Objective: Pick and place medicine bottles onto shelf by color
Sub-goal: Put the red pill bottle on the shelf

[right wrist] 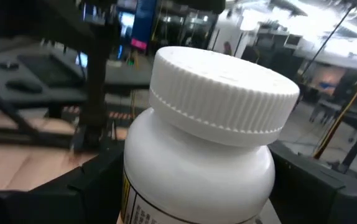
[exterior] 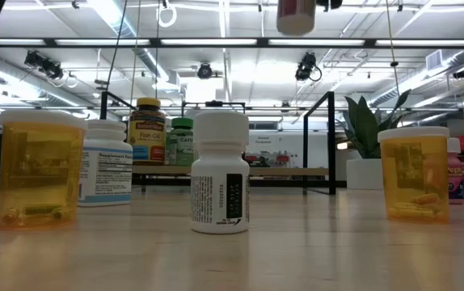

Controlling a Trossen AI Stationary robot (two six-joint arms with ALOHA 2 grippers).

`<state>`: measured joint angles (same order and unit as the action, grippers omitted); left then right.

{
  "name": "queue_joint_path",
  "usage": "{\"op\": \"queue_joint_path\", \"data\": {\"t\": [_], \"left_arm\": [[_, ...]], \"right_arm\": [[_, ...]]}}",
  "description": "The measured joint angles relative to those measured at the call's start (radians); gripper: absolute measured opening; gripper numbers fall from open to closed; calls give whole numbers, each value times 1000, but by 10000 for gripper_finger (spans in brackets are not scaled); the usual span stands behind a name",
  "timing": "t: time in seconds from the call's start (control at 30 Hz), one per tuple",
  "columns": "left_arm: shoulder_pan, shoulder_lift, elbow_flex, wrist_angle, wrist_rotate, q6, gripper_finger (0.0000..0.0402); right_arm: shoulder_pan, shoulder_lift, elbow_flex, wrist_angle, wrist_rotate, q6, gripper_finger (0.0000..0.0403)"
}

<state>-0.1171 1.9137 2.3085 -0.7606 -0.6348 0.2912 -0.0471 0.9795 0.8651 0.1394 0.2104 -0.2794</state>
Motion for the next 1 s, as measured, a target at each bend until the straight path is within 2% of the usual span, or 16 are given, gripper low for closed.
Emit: {"op": "queue_joint_path", "data": {"t": [0.13, 0.3, 0.43, 0.57, 0.8, 0.87, 1.0], "left_arm": [[-11, -4, 0, -109, -50, -33, 302], [-19, -75, -1, -235, -68, -70, 286], [-17, -156, -65, -239, -69, -65, 279], [-1, -303, -297, -112, -61, -37, 276], [46, -621, -906, 430, 33, 88, 276], [60, -697, -1036, 584, 71, 105, 276], [82, -839, -1221, 713, 115, 86, 276]], "right_arm": [[-2, 4, -55, 36, 2, 0, 330], [-7, -9, -84, 88, 2, -1, 331], [-7, -6, -89, 107, -9, -8, 331], [-10, 7, -89, 136, -31, -10, 331], [-10, 74, -89, 181, -41, 62, 331], [-9, 115, -89, 201, -42, 99, 331], [9, 207, -63, 222, -9, 149, 331]]}}
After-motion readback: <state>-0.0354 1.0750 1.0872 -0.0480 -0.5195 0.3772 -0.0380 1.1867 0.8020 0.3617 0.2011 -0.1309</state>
